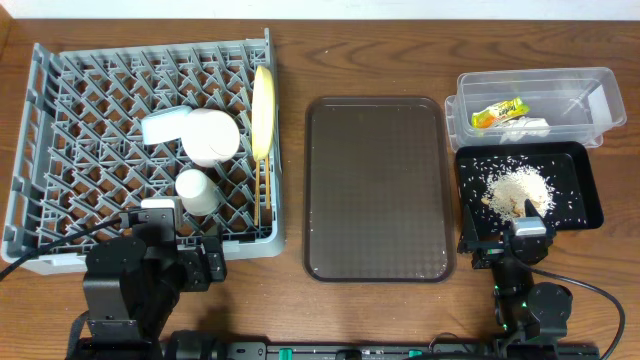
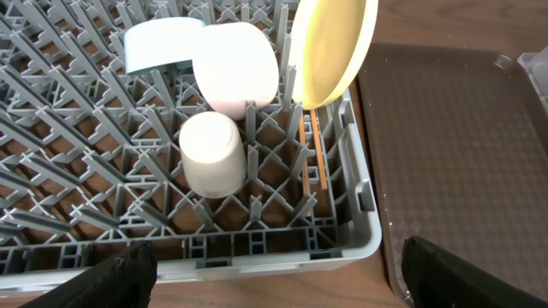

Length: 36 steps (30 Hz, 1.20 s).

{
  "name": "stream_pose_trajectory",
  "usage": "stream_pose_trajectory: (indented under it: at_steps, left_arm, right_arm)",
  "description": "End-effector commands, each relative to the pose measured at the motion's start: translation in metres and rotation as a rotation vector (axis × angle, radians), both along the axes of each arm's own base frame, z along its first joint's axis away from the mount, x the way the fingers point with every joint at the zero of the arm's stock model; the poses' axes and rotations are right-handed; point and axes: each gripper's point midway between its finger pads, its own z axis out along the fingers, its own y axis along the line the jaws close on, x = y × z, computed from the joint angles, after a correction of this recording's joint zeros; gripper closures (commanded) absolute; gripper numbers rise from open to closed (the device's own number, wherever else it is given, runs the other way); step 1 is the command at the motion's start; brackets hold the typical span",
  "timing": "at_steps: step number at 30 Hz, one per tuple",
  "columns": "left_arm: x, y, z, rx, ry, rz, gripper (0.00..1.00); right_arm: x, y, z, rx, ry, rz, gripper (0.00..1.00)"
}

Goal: Sort waste into correct bins and load items into the dishwasher rack

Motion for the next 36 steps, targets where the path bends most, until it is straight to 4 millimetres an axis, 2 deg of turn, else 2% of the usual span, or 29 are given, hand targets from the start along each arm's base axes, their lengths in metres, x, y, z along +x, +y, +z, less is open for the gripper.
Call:
stream_pose_trajectory:
  at_steps: [1,12,17,25,28,33,36]
  left_arm:
    - [0.0,0.001,0.001,0.01,-0.004,0.0,0.08]
    - [-0.004,0.004,-0.001,0.026,-0.004,0.005,0.08]
    - [-0.006,0.005,-0.023,0.029,-0.049,0.011,0.07]
    - [0.024,0.001,-0.073,-0.022,-0.316,0.027,0.08]
    - [0.039,0.001,-0.08,-0.052,-0.44,0.038,0.07]
    - [0.058,0.003,-0.077,-0.053,-0.609,0.054,0.07]
    - [0.059,0.006,-0.085,-0.048,-0.603,0.069,0.07]
  right_arm:
    - [0.0,0.004,-0.002,-0.014,0.004,0.021,0.01]
    - [0.0,0.004,-0.002,-0.014,0.004,0.021,0.01]
    - [0.0,0.004,-0.002,-0.014,0.004,0.021,0.01]
    - [0.0,0.004,-0.002,-0.014,0.004,0.021,0.01]
    - [0.0,0.004,-0.002,-0.014,0.004,0.021,0.01]
    - [0.0,0.004,-0.002,-0.014,0.004,0.021,0.01]
    - [0.0,0.004,-0.002,-0.014,0.004,0.021,0.01]
